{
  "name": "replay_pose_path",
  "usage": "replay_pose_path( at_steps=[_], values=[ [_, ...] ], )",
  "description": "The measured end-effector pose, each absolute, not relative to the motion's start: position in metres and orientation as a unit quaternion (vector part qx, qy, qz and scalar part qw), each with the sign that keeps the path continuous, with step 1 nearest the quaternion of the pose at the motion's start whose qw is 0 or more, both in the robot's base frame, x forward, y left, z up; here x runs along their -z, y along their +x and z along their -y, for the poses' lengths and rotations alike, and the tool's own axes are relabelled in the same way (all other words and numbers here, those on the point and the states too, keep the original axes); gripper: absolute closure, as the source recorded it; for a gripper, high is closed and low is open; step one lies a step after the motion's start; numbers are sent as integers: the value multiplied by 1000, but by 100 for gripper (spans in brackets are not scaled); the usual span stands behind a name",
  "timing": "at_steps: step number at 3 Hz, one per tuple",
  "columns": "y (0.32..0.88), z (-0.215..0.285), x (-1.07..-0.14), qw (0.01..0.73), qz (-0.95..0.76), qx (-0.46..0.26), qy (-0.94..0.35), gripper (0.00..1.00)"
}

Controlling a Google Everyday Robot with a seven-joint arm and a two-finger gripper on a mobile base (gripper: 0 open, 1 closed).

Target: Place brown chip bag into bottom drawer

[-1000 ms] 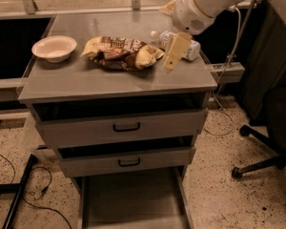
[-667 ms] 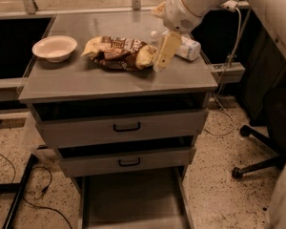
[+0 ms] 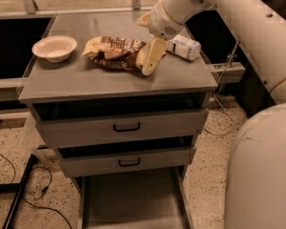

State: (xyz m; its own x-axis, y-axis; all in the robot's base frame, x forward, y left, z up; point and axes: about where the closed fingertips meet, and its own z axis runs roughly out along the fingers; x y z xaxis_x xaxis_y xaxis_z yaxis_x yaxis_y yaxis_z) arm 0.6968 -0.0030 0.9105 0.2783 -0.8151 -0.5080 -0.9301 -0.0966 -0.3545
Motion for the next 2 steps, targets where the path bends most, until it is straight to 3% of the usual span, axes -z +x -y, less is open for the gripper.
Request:
replay_pose_path(
  at_steps=[2],
  values=[
    [727, -28, -881, 312, -581, -84, -748, 0]
  ],
)
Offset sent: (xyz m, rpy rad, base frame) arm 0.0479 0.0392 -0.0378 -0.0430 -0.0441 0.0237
